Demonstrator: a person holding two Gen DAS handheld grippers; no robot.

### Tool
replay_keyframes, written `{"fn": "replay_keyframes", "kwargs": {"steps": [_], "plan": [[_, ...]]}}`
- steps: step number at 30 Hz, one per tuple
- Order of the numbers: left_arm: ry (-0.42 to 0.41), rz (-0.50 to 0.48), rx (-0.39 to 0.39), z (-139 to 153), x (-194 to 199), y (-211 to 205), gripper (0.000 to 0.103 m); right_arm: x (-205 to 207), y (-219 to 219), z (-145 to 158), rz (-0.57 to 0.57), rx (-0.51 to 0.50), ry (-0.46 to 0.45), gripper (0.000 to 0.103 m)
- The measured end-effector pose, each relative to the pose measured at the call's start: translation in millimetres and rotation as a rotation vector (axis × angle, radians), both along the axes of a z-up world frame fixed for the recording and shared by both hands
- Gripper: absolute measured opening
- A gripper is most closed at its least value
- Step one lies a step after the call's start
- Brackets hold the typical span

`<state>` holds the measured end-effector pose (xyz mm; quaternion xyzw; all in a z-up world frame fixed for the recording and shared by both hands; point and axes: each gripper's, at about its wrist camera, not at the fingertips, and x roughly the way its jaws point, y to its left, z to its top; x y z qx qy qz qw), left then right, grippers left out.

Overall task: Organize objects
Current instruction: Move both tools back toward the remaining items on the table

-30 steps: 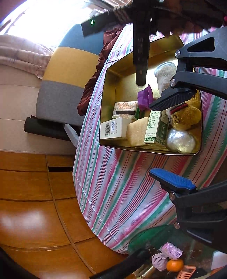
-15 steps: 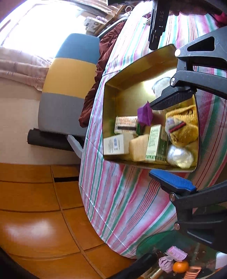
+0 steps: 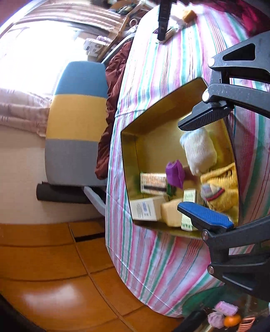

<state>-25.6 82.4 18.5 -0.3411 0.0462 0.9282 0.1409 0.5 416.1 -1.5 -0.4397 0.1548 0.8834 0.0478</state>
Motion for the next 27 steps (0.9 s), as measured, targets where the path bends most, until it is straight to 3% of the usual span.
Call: {"fn": "replay_keyframes", "kwargs": {"steps": [7,14,18,20,22,25,27], "plan": [[0.002,-0.079,-0.013,3,4,35,0.072,22,70,16,-0.165,0.049,0.038,0.048],[-0.021,-0.178,-0.018,-1,9,73,0.072,56,173,18,-0.494,0.061,0.095,0.05],[-0.031,-0.231,-0.035,-4,14,96,0.072,86,222,-8,-0.691,-0.027,0.102,0.05],[-0.036,-0.258,-0.042,-6,17,110,0.072,102,243,-20,-0.77,-0.17,0.105,0.053],[-0.055,-0.284,-0.035,-8,17,125,0.072,112,254,-24,-0.833,-0.213,0.119,0.053],[-0.078,-0.323,-0.031,-11,18,146,0.072,115,258,-28,-0.837,-0.275,0.124,0.055],[-0.078,-0.354,-0.037,-12,21,160,0.072,110,257,-27,-0.819,-0.264,0.117,0.055]]}}
